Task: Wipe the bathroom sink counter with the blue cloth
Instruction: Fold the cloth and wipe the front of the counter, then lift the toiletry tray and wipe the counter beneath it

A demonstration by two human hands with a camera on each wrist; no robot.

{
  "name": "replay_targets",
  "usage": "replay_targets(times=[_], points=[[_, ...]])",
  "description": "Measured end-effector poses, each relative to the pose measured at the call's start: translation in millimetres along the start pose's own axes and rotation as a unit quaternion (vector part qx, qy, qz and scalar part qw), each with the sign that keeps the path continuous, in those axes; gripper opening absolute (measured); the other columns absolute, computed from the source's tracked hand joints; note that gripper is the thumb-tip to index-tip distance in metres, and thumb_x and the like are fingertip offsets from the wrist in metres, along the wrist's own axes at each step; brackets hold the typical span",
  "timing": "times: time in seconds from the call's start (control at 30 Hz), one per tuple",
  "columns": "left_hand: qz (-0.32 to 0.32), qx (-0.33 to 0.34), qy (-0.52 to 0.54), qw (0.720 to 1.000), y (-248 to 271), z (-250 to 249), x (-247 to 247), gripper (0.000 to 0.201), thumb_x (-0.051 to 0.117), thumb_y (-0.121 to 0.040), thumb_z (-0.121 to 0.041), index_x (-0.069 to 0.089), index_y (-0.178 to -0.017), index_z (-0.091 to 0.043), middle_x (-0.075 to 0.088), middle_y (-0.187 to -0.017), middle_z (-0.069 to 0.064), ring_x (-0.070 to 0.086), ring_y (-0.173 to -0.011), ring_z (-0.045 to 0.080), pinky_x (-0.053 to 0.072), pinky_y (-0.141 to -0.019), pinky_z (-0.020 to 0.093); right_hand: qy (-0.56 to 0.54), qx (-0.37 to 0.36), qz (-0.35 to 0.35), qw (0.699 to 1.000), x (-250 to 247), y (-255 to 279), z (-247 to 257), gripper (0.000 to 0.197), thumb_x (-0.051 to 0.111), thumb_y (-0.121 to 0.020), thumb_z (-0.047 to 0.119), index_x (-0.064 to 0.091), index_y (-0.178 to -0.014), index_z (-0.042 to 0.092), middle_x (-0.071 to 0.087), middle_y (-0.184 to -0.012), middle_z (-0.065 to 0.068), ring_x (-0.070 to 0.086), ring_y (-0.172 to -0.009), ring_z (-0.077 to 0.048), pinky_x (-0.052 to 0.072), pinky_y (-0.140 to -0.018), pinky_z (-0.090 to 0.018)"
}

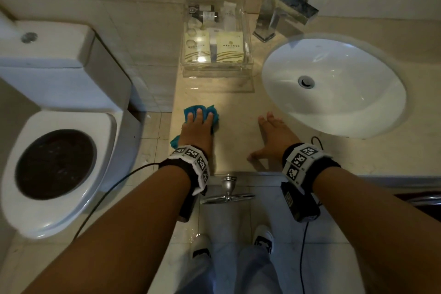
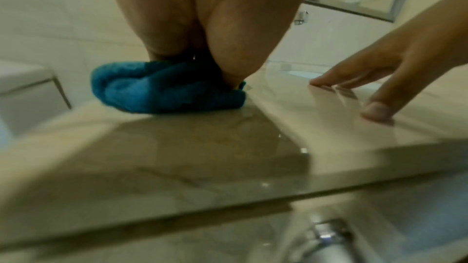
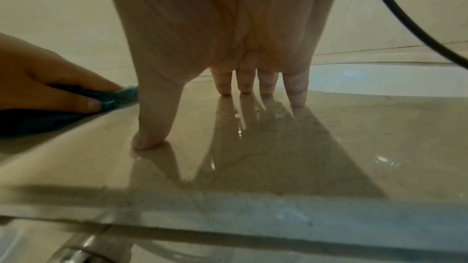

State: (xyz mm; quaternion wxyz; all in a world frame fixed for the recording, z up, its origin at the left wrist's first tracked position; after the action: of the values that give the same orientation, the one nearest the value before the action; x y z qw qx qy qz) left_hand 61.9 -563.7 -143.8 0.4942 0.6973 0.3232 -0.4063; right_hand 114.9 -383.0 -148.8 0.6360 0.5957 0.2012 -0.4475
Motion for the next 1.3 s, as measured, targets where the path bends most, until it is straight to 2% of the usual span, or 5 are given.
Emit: replay_targets(times=[0.37, 0.6, 0.73, 0.87, 1.3], points=[[0.039, 0.178, -0.046, 0.982, 16, -81, 31, 0.062, 0.041, -0.098, -0.012, 0.012, -0.151, -0.024, -0.001, -0.16, 0.007, 0.001, -0.147, 0.027, 0.01, -0.118, 0.036, 0.007, -0.013, -0.009, 1.0, 2, -6, -2, 0.114, 0.07, -0.067, 0.057, -0.003, -0.148, 0.024, -0.011, -0.157, -0.003, -0.001, -0.145, -0.027, 0.016, -0.117, -0.049], [0.042, 0.07, -0.003, 0.997, 31, -16, 13, 0.062, 0.04, -0.098, -0.009, 0.012, -0.151, -0.024, -0.001, -0.16, 0.006, 0.004, -0.147, 0.024, 0.011, -0.119, 0.034, 0.024, -0.026, 0.026, 0.999, -4, 6, 1, 0.112, 0.071, -0.069, 0.055, 0.0, -0.148, 0.02, -0.008, -0.157, -0.005, 0.001, -0.145, -0.027, 0.013, -0.119, -0.041], [0.07, 0.04, -0.014, 0.997, 33, -21, -7, 0.055, 0.045, -0.096, -0.009, 0.03, -0.147, -0.021, 0.025, -0.155, 0.009, 0.028, -0.14, 0.027, 0.029, -0.113, 0.037, -0.002, -0.035, 0.047, 0.998, -20, 15, 3, 0.077, 0.067, -0.078, 0.047, 0.035, -0.137, 0.011, 0.026, -0.15, -0.013, 0.031, -0.135, -0.029, 0.03, -0.11, -0.036], [0.027, 0.02, 0.007, 0.999, 36, -33, -41, 0.037, 0.052, -0.094, -0.019, 0.052, -0.131, -0.019, 0.055, -0.129, 0.012, 0.055, -0.116, 0.028, 0.044, -0.098, 0.034, -0.096, -0.054, 0.044, 0.993, -42, 33, 8, 0.064, 0.064, -0.084, 0.036, 0.036, -0.138, 0.02, 0.046, -0.138, -0.007, 0.046, -0.125, -0.024, 0.038, -0.102, -0.034], [-0.208, 0.158, 0.145, 0.954, 66, -146, -184, 0.019, 0.049, -0.092, -0.014, 0.06, -0.107, -0.016, 0.065, -0.101, 0.009, 0.06, -0.091, 0.026, 0.05, -0.08, 0.036, -0.146, -0.168, -0.013, 0.975, -147, 85, 24, 0.063, 0.068, -0.081, 0.033, 0.039, -0.135, 0.021, 0.05, -0.137, -0.004, 0.05, -0.12, -0.02, 0.035, -0.091, -0.024]])
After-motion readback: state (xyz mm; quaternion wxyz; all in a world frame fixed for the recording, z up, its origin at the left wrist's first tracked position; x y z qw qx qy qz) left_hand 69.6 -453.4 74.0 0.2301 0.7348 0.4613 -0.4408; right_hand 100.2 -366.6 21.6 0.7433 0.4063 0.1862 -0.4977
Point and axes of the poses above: each hand's wrist, its own y-axis away from the middle knuckle, its own x-axis out of the palm, z = x × y, the point moved 8 cm from there along -y, towards the middle knuckle
